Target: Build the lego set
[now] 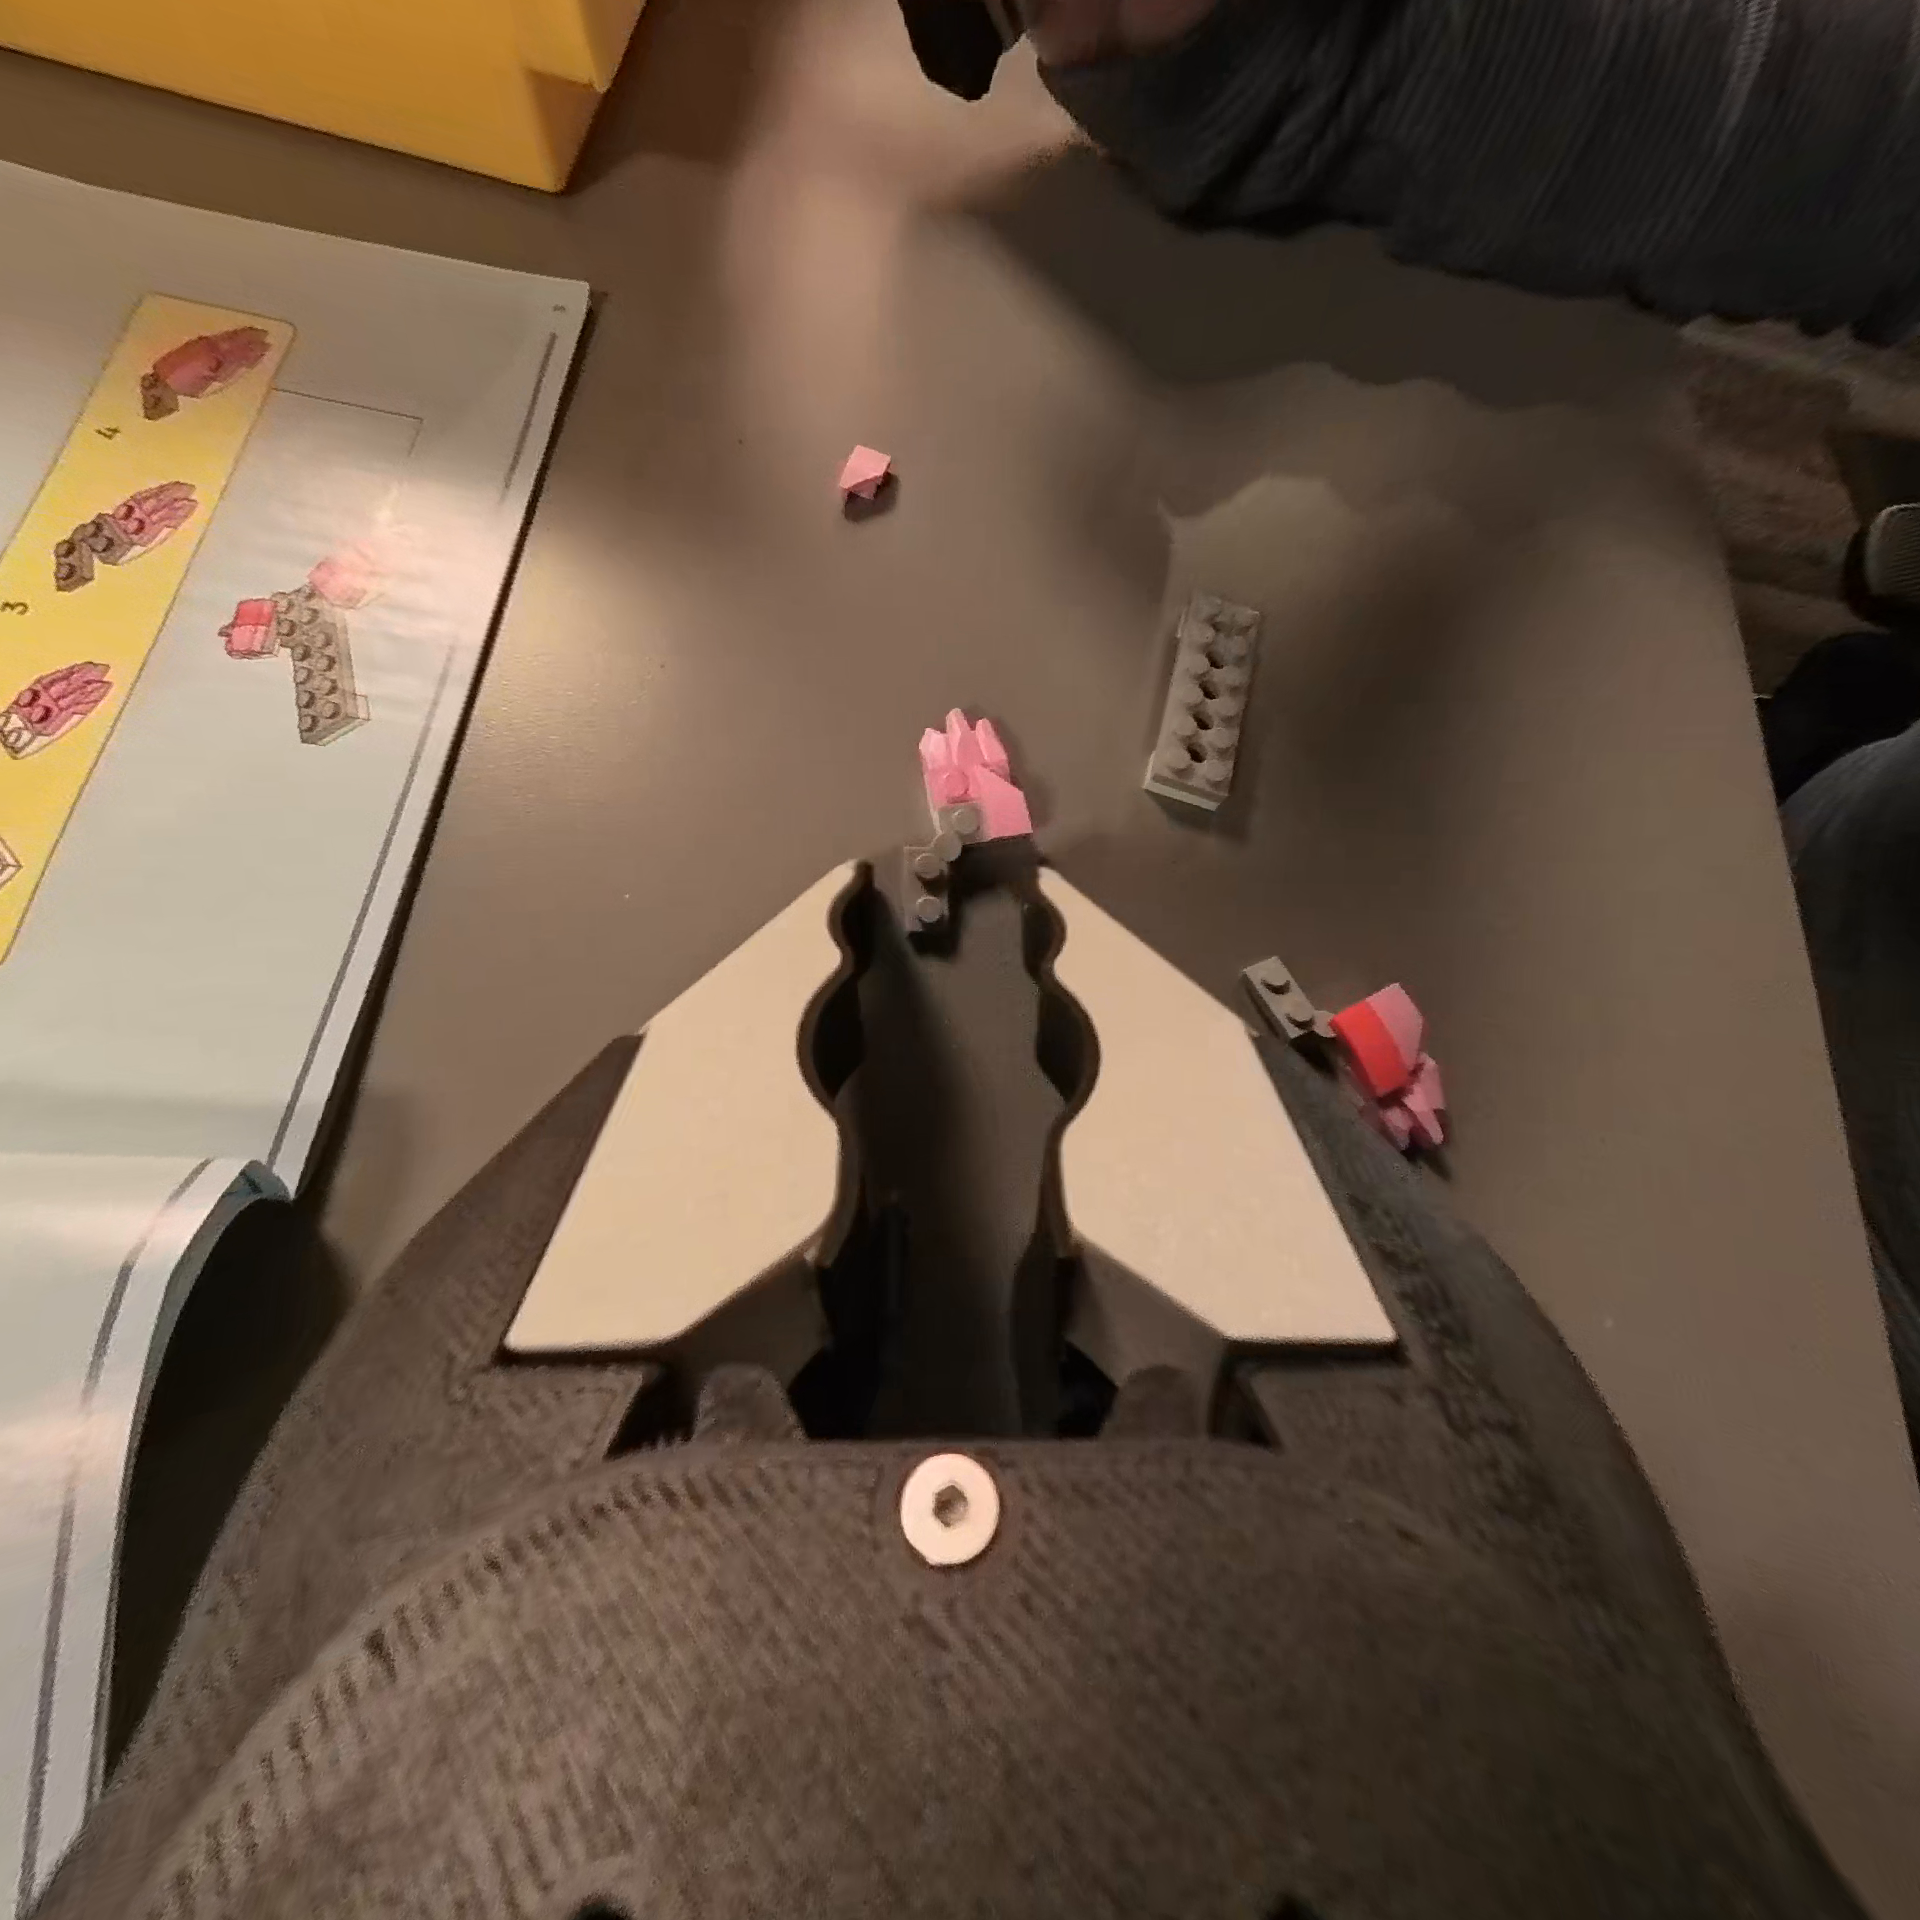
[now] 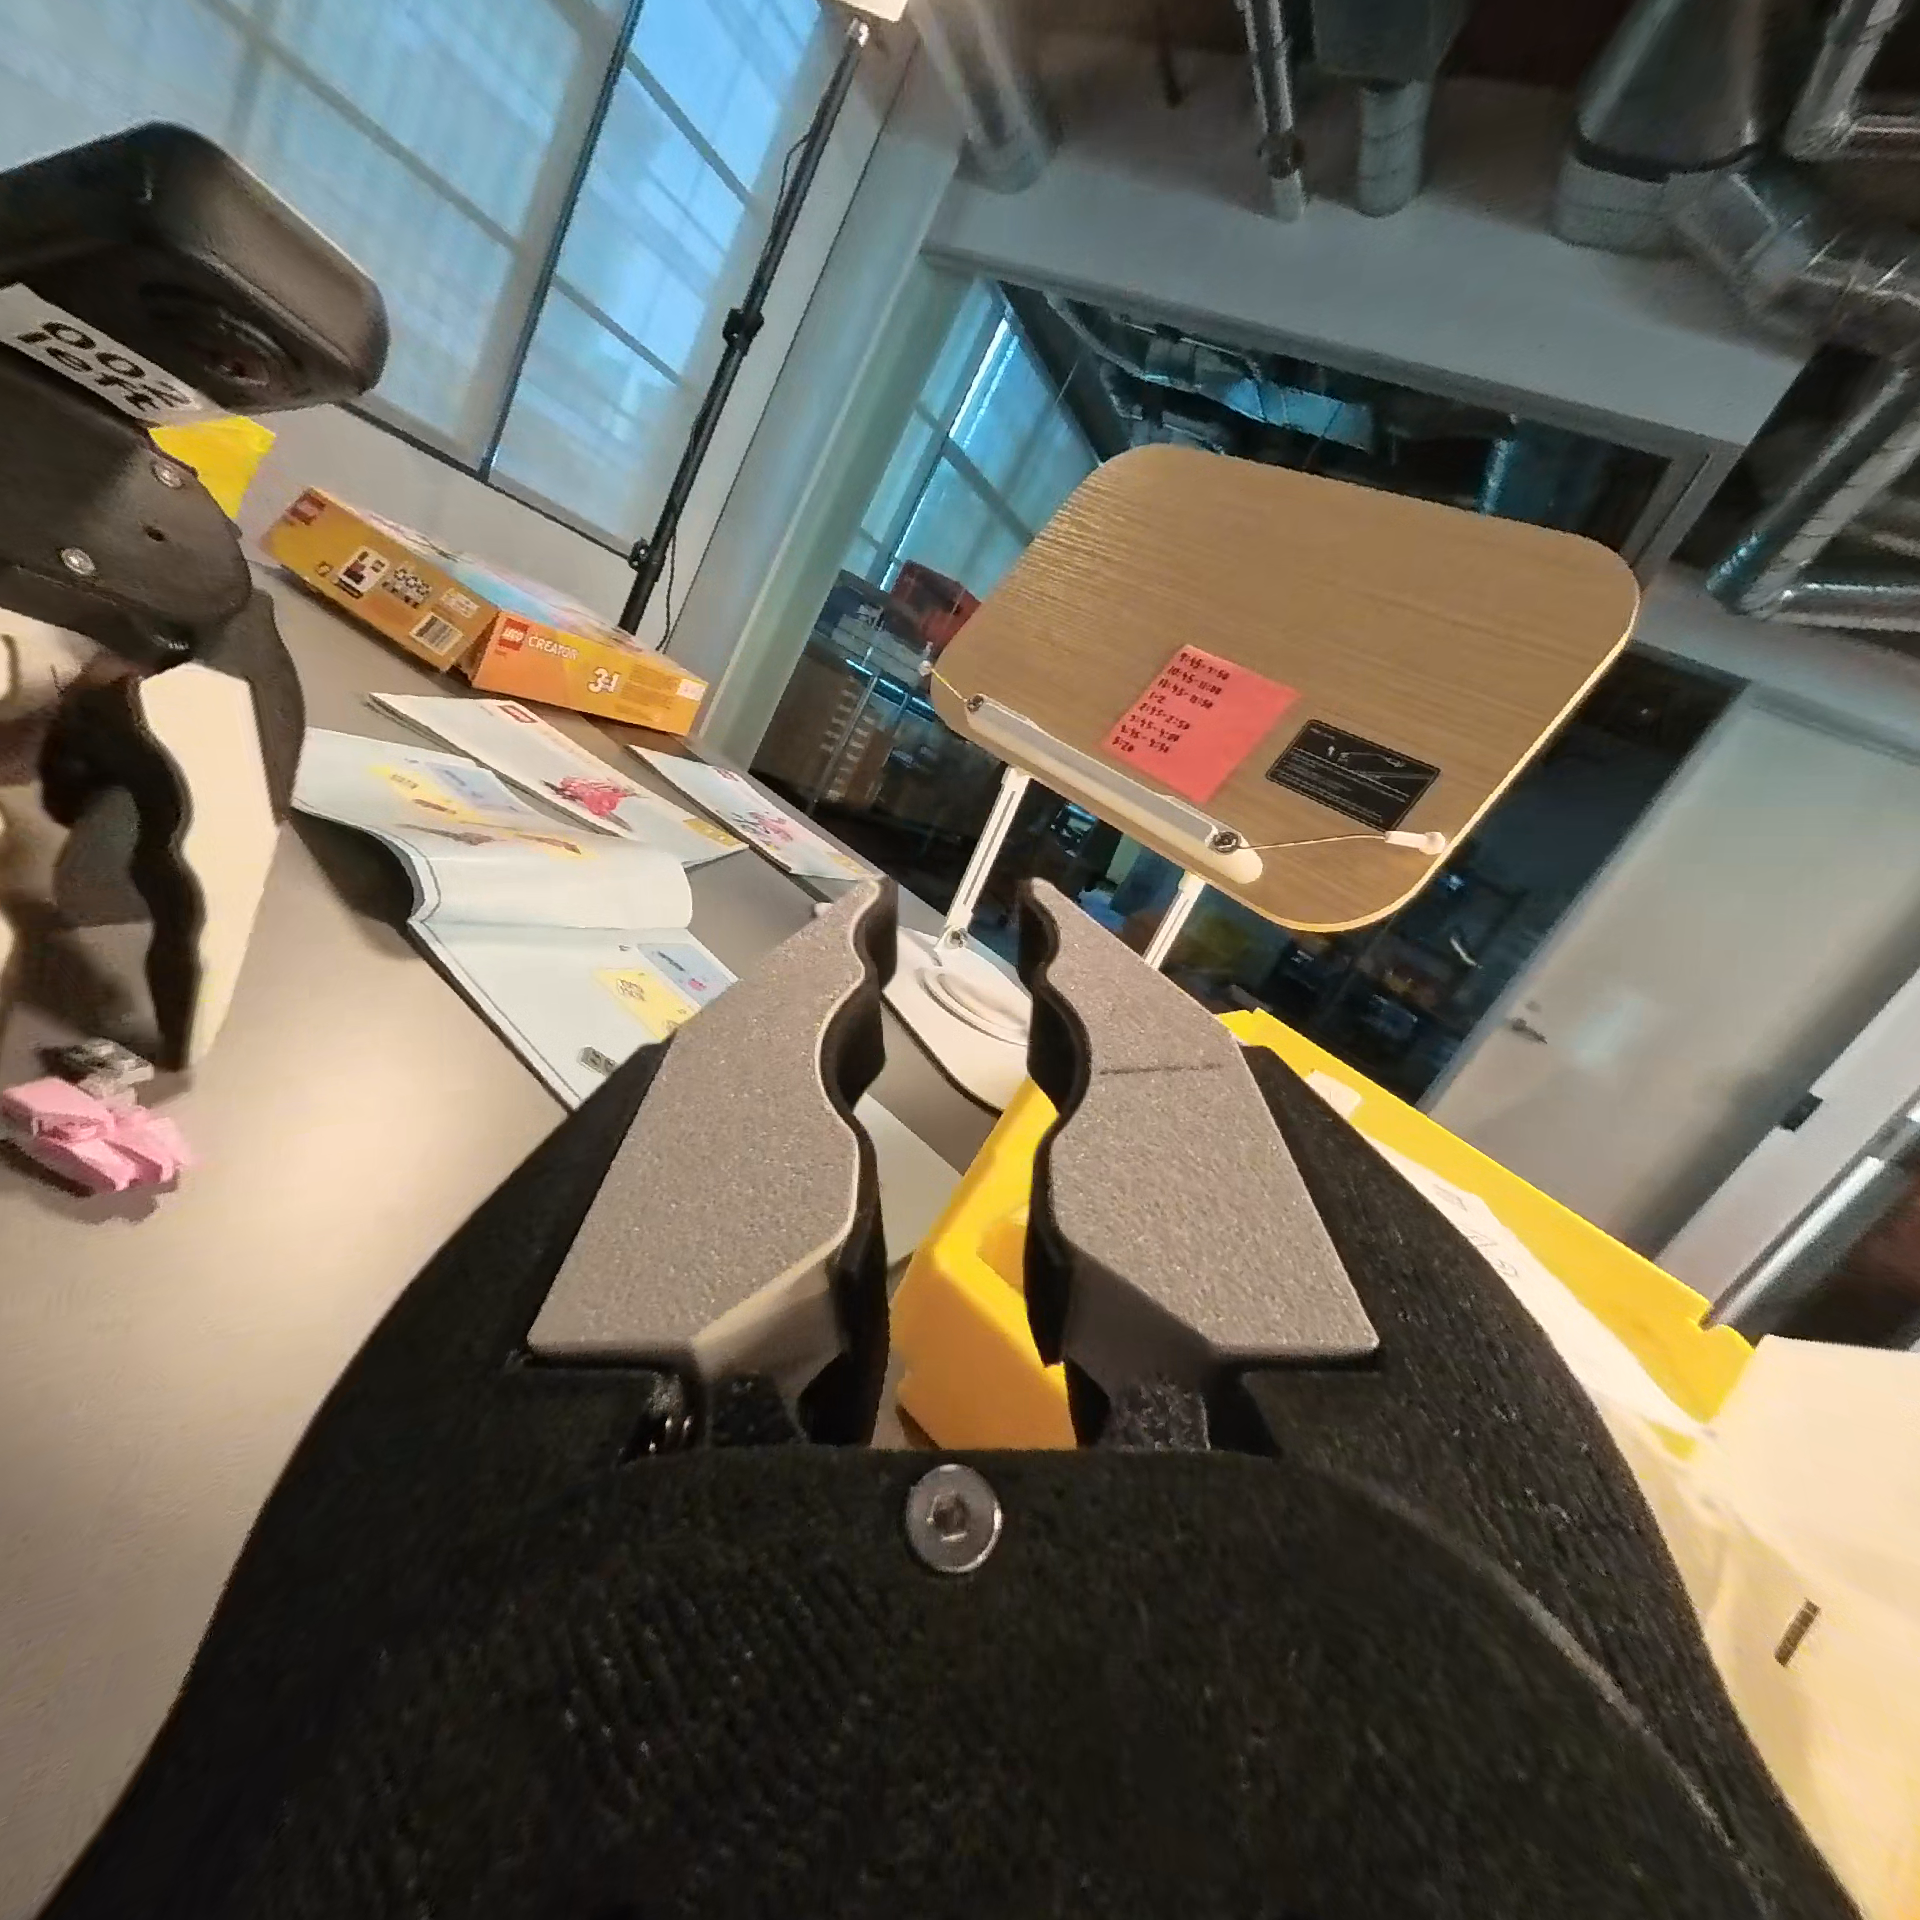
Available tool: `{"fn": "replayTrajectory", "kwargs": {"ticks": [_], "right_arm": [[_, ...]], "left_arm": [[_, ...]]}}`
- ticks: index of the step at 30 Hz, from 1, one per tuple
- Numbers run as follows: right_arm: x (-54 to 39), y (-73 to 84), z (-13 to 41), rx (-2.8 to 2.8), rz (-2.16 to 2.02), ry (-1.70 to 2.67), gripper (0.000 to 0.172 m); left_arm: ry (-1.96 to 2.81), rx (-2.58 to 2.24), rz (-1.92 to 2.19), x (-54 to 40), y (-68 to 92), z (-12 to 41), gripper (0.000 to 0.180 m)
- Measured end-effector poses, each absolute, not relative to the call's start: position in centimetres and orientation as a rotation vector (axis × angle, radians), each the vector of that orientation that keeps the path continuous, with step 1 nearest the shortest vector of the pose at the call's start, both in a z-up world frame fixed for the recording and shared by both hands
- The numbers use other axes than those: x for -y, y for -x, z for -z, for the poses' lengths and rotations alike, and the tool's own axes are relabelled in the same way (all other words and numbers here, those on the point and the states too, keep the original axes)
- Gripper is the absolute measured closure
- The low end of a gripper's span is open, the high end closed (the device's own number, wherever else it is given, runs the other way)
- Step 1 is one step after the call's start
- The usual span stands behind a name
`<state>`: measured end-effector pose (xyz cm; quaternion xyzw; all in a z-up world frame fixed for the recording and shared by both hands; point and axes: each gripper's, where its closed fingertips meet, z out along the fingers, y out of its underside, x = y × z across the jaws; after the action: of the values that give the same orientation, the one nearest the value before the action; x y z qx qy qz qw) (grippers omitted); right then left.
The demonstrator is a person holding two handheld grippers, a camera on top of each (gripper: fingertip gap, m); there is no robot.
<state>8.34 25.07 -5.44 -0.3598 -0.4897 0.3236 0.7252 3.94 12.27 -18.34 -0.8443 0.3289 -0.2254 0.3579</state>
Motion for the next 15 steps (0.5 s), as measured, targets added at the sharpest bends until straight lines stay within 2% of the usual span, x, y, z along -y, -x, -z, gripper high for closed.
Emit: {"fn": "replayTrajectory", "kwargs": {"ticks": [3,6,12,15], "right_arm": [[-25.3,-8.3,5.8,1.087,-0.698,0.795,0.152],[-25.5,-8.5,5.8,1.076,-0.700,0.798,0.153],[-26.1,-8.9,5.7,1.055,-0.680,0.807,0.154],[-26.5,-8.9,5.6,1.042,-0.680,0.819,0.154]], "left_arm": [[2.174,-0.820,0.538,-12.7,-3.6,18.2,0.137],[2.083,-0.795,0.483,-13.2,-3.6,16.2,0.130],[1.656,-0.571,0.692,-7.6,-6.8,4.0,0.122],[1.635,-0.446,0.568,-2.8,-4.0,0.0,0.123]]}}
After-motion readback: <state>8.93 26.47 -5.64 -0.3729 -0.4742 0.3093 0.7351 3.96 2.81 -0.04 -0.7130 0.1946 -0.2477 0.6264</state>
